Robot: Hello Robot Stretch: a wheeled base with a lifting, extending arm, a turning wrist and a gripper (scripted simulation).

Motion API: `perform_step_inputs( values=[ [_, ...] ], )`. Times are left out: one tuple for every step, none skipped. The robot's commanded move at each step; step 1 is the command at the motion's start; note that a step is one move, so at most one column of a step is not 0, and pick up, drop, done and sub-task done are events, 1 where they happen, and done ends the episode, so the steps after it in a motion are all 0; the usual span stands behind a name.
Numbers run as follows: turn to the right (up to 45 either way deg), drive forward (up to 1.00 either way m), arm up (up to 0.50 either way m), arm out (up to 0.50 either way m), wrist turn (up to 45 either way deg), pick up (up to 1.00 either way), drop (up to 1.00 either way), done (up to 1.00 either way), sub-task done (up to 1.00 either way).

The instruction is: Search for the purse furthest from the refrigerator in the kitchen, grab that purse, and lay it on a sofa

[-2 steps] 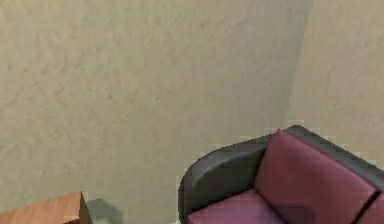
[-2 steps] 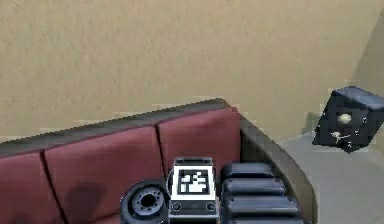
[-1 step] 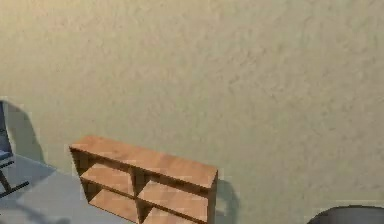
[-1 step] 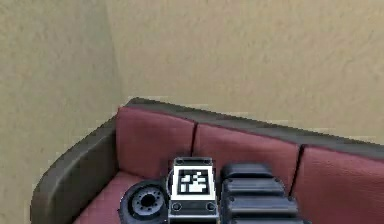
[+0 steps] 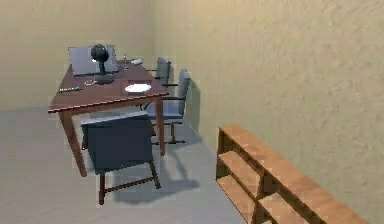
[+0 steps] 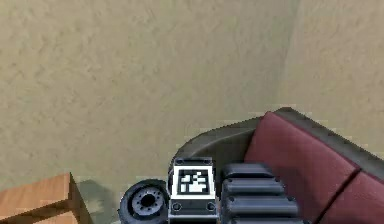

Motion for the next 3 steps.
perform_step_inputs(
  values=[
    [-45.0, 0.00, 0.00, 0.00, 0.0, 0.00, 0.00, 0.00, 0.00],
    [45.0, 0.00, 0.00, 0.00, 0.0, 0.00, 0.00, 0.00, 0.00],
    [45.0, 0.00, 0.00, 0.00, 0.0, 0.00, 0.00, 0.00, 0.00]
  ],
)
